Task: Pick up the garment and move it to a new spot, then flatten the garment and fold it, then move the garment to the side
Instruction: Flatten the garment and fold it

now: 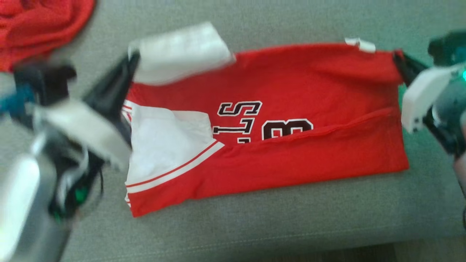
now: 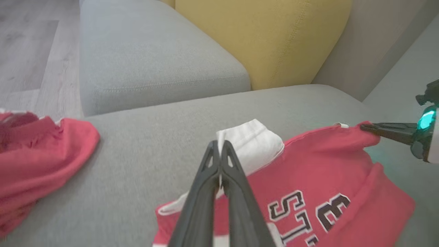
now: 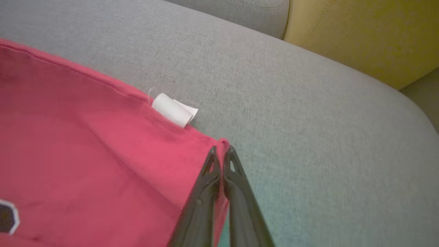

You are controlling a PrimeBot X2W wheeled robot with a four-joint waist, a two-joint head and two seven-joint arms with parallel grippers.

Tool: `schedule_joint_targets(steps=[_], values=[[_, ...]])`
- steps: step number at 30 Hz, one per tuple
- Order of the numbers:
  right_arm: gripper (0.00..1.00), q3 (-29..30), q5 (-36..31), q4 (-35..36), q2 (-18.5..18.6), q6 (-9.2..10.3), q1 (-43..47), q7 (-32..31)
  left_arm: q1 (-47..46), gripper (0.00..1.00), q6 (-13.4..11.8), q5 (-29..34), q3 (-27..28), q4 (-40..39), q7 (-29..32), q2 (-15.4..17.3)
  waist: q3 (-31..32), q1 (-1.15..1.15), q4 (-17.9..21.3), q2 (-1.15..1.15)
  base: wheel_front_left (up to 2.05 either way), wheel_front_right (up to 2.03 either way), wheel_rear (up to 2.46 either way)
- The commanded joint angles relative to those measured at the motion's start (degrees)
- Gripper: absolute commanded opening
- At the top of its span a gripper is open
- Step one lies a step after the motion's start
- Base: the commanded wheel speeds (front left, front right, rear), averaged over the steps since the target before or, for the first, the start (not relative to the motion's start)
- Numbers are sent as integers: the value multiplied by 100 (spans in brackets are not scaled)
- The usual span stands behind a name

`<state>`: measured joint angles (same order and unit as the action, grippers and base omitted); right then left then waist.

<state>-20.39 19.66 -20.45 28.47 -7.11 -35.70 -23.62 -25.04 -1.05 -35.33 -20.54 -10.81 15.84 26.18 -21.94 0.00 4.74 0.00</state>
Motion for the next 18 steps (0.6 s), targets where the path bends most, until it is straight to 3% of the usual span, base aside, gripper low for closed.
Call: schedule_joint_targets(steps=[1, 9, 18], values=[[0, 68, -24, 301, 164, -37, 163, 28, 141, 0, -109, -23, 327, -414, -56, 257, 157, 0, -39, 0, 0, 0, 0], [0, 548, -172, 1045, 215, -37, 1277, -158, 2124, 0, -720, -172, 288, -1475, -357, 70, 413, 0, -180, 0, 0, 0, 0], [0, 1035, -367, 1501, 171, -37, 1975, -421, 2782, 0, -669, -424, 102, -819, -915, -363, 550, 0, -255, 0, 0, 0, 0]])
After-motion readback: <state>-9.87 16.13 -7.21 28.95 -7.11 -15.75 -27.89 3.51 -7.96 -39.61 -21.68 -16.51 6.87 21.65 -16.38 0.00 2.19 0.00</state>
